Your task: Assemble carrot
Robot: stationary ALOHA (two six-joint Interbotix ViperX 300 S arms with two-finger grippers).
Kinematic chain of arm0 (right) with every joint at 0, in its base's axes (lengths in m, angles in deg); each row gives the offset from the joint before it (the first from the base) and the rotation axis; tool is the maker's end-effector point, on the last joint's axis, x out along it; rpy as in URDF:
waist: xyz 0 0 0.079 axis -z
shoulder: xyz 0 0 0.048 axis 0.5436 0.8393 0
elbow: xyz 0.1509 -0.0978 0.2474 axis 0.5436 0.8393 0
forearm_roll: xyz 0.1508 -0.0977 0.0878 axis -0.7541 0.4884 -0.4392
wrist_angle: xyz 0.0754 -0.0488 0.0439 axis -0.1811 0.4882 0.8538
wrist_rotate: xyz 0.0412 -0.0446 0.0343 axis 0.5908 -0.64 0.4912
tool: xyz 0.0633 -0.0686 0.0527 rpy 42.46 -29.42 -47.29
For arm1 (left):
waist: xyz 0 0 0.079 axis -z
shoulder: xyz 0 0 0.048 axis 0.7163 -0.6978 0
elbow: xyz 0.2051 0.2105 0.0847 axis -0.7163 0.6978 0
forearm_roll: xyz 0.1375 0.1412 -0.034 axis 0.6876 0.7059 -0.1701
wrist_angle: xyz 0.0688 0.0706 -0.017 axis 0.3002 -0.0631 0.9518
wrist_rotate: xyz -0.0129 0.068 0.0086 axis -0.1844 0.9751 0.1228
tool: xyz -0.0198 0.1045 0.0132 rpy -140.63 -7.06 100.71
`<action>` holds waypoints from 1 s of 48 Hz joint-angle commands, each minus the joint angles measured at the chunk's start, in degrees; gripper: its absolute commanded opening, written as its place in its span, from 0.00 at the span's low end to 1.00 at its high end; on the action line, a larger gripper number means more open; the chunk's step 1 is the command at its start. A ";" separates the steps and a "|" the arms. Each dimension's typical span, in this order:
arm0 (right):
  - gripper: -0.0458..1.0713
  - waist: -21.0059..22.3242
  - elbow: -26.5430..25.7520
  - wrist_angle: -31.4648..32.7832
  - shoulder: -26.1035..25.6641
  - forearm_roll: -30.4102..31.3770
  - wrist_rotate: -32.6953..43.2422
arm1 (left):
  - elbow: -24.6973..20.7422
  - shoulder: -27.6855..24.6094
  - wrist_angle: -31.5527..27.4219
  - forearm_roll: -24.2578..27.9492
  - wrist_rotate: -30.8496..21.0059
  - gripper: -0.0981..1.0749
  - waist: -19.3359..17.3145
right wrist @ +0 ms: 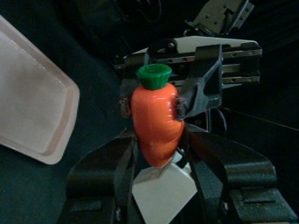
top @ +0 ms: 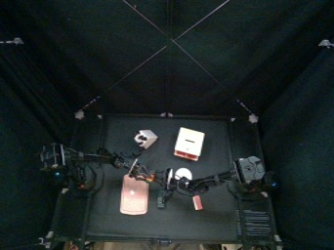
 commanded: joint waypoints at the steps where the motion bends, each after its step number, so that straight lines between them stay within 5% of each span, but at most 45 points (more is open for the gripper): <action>1: 0.69 -0.97 -1.05 -0.44 -1.76 0.26 0.18 | -0.70 0.18 -0.70 -0.18 0.18 0.74 -0.88; 13: 0.69 -1.05 -0.97 -0.44 -1.76 0.18 0.18 | -1.05 0.97 -2.02 -1.14 3.43 0.77 -0.62; 27: 0.69 -0.97 -0.88 -0.35 -1.76 0.18 0.26 | -0.26 3.34 -2.02 -4.13 6.86 0.96 -0.44; 48: 0.69 -0.97 -0.53 -0.35 -1.76 -2.37 0.35 | 0.70 8.70 -2.02 -1.32 7.38 0.96 -0.79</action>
